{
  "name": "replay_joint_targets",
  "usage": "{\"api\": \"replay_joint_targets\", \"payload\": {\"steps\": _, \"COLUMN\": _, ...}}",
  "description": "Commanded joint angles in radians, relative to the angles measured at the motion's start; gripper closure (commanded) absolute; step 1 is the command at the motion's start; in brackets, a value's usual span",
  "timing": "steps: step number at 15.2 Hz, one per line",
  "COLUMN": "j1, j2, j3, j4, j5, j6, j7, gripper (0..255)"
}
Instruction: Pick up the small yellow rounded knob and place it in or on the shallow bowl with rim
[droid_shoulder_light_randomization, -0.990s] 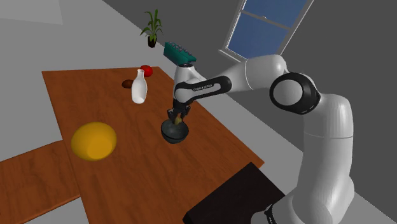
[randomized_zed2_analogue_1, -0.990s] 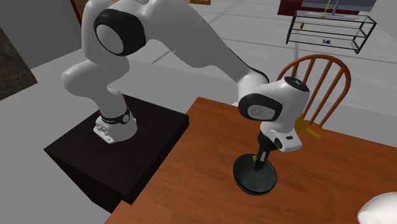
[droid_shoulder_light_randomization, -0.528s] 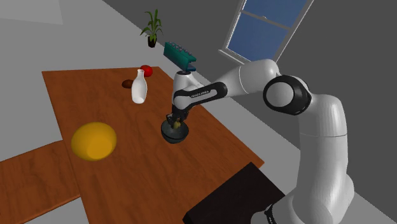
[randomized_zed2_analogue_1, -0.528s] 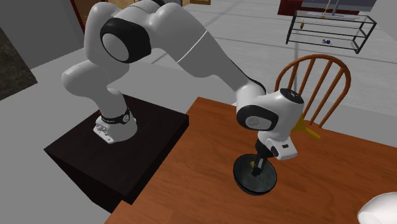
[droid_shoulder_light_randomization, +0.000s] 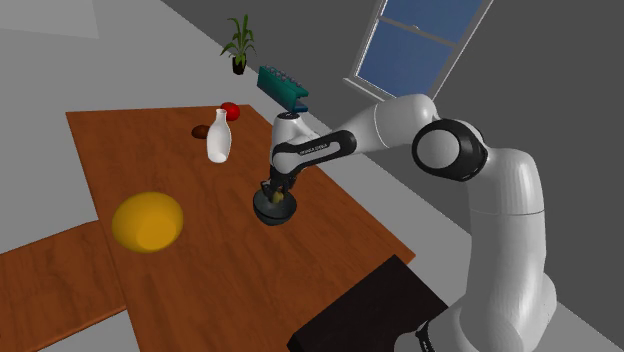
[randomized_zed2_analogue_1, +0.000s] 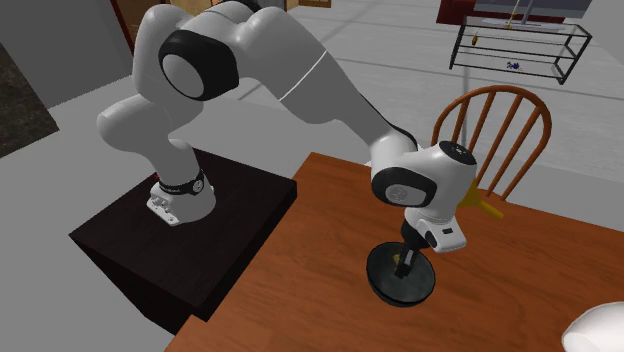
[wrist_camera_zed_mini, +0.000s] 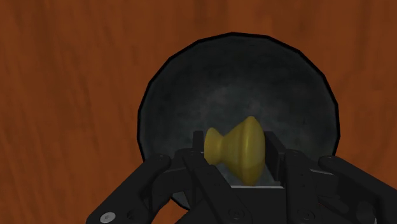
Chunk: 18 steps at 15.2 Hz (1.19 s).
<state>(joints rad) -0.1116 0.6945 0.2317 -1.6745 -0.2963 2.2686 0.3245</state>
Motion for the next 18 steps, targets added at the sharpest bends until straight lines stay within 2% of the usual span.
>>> {"api": "replay_joint_targets", "payload": {"steps": 1, "j1": 0.000, "j2": 0.000, "j3": 0.000, "j4": 0.000, "j5": 0.000, "j6": 0.000, "j7": 0.000, "gripper": 0}}
{"api": "replay_joint_targets", "payload": {"steps": 6, "j1": 0.000, "j2": 0.000, "j3": 0.000, "j4": 0.000, "j5": 0.000, "j6": 0.000, "j7": 0.000, "gripper": 0}}
{"api": "replay_joint_targets", "payload": {"steps": 10, "j1": -0.005, "j2": -0.073, "j3": 0.019, "j4": 0.017, "j5": 0.025, "j6": -0.089, "j7": -0.015, "gripper": 0}}
{"api": "replay_joint_targets", "payload": {"steps": 18, "j1": -0.005, "j2": -0.073, "j3": 0.019, "j4": 0.017, "j5": 0.025, "j6": -0.089, "j7": -0.015, "gripper": 0}}
